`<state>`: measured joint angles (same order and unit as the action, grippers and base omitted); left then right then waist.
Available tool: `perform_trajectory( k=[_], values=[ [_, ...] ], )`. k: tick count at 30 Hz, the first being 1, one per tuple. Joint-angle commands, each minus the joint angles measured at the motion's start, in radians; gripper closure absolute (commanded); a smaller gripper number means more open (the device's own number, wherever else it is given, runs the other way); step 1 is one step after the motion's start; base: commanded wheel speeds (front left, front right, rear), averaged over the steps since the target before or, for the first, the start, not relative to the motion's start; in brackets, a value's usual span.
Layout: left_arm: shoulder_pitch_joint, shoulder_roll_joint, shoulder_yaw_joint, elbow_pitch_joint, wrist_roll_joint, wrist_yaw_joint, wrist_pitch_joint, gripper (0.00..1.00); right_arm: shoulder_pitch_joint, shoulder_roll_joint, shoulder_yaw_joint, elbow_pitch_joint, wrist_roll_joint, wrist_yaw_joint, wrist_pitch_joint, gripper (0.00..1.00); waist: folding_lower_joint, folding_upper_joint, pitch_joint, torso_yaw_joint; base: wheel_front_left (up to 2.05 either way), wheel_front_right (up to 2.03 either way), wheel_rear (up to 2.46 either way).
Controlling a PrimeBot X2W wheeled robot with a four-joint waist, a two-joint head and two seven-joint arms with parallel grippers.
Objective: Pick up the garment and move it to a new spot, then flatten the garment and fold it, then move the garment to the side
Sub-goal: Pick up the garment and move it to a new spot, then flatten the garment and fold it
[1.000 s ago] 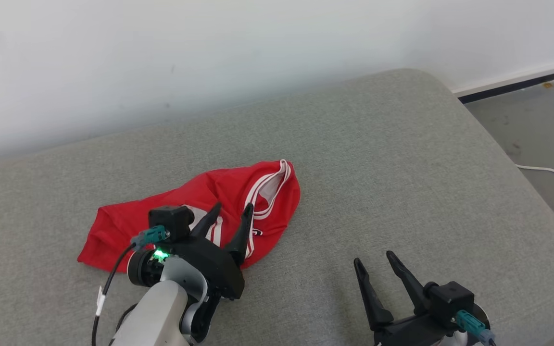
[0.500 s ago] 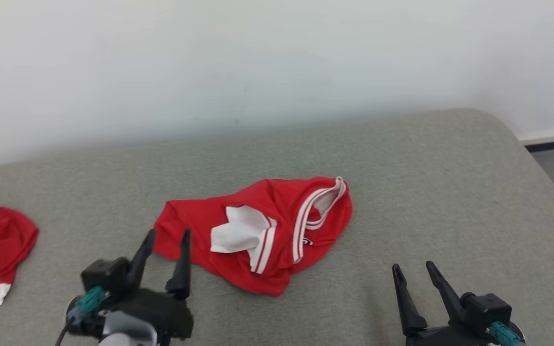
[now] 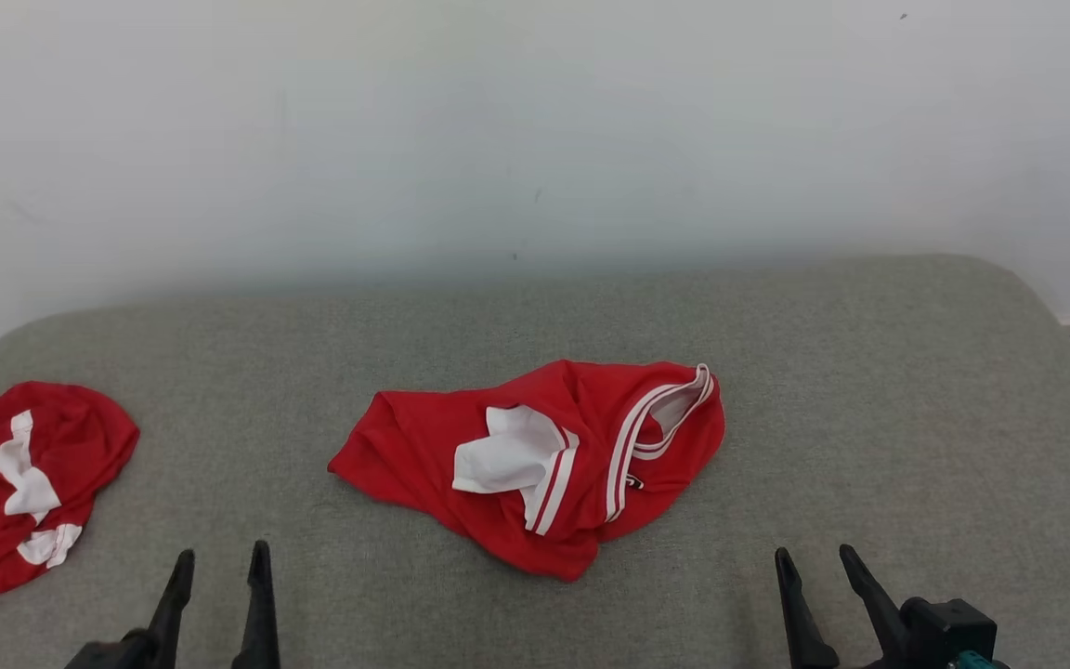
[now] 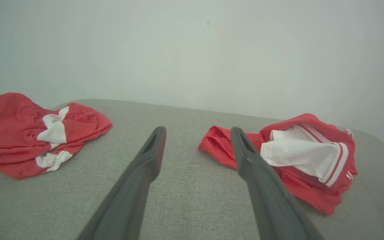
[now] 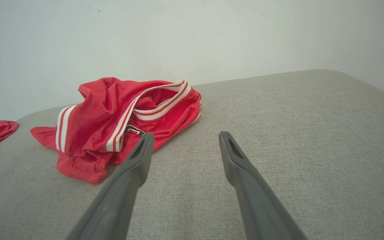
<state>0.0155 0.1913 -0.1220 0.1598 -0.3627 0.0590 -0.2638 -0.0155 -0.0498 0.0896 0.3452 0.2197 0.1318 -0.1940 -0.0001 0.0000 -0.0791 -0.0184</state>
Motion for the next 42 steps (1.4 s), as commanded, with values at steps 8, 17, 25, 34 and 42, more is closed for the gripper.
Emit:
perform_trajectory(
  k=[8, 17, 25, 34, 42],
  values=[
    [0.065, -0.046, 0.091, -0.025, 0.055, -0.041, -0.001, 0.0, 0.002, -0.001, 0.0, 0.019, 0.008, -0.002, -0.011, 0.0, 0.0001, 0.0, -0.005, -0.005, 0.0, 0.0, 0.0],
    [0.059, -0.083, 0.112, -0.011, 0.094, -0.077, -0.001, 0.0, -0.011, -0.001, 0.003, 0.031, 0.017, -0.002, -0.018, 0.0, 0.0001, 0.0, -0.004, 0.005, 0.0, 0.0, 0.0],
    [0.053, -0.108, 0.123, -0.021, 0.112, -0.093, -0.001, 0.0, -0.121, -0.001, 0.097, 0.082, 0.109, -0.002, 0.042, 0.0, 0.0001, 0.0, 0.02, 0.015, 0.0, 0.0, 0.0],
    [0.022, -0.124, 0.099, -0.021, 0.134, -0.12, -0.001, 0.0, -0.347, -0.001, 0.239, 0.339, 0.201, -0.002, 0.13, 0.0, 0.0001, 0.0, 0.069, 0.092, 0.0, 0.0, 0.0],
    [-0.013, -0.134, 0.073, -0.018, 0.135, -0.133, -0.001, 0.0, -0.463, -0.001, 0.316, 0.533, 0.298, -0.002, 0.079, 0.0, 0.0001, 0.0, 0.11, 0.166, 0.0, 0.0, 0.0]
  ],
)
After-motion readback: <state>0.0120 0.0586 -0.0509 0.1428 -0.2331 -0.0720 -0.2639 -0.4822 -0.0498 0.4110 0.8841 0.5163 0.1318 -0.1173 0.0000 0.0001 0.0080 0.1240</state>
